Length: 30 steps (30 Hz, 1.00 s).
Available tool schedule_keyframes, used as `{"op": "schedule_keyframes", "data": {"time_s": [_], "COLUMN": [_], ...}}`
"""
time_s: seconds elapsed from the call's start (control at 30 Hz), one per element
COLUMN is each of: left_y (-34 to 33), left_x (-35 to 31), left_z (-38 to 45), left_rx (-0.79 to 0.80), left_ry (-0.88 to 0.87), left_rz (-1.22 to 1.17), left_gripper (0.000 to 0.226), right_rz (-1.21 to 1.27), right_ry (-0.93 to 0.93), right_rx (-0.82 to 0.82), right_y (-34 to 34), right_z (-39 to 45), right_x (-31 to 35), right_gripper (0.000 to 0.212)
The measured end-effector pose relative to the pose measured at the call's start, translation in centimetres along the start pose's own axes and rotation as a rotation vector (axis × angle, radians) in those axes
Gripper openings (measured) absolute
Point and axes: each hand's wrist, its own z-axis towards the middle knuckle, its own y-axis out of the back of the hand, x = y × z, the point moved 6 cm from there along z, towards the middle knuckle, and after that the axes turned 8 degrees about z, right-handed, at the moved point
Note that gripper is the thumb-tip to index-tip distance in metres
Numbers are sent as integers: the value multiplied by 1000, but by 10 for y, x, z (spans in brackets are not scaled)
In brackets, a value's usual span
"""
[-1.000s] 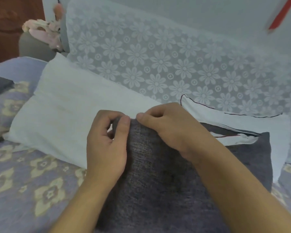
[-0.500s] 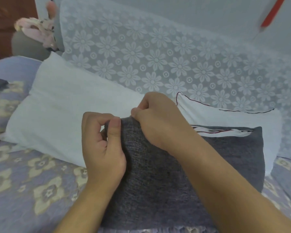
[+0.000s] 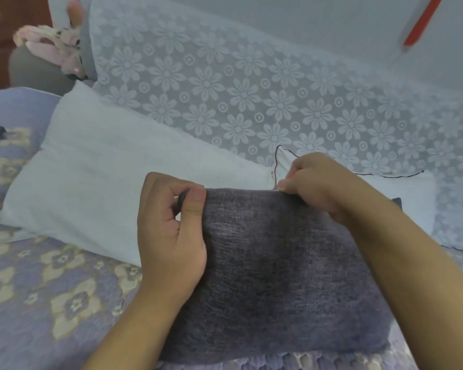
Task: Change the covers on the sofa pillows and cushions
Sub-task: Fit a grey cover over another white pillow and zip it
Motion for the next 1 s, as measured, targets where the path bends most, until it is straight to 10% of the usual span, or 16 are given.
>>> {"op": "schedule_keyframes", "data": {"time_s": [0.6, 0.87, 1.0], "left_y": [5, -58, -86], "left_x": [22, -63, -78], "left_z": [11, -13, -39], "left_rx": [-15, 399, 630], "left_ry": [181, -458, -501], "left_rz": [200, 606, 554], "left_gripper": [9, 17, 16], "right_rz": [-153, 64, 156], "right_ry": [-245, 88, 129], "right_rx": [-247, -371, -405], "right_y": [60, 42, 44], "right_z": [12, -59, -84], "right_x": [-105, -74, -81], "right_gripper": [15, 20, 23]}}
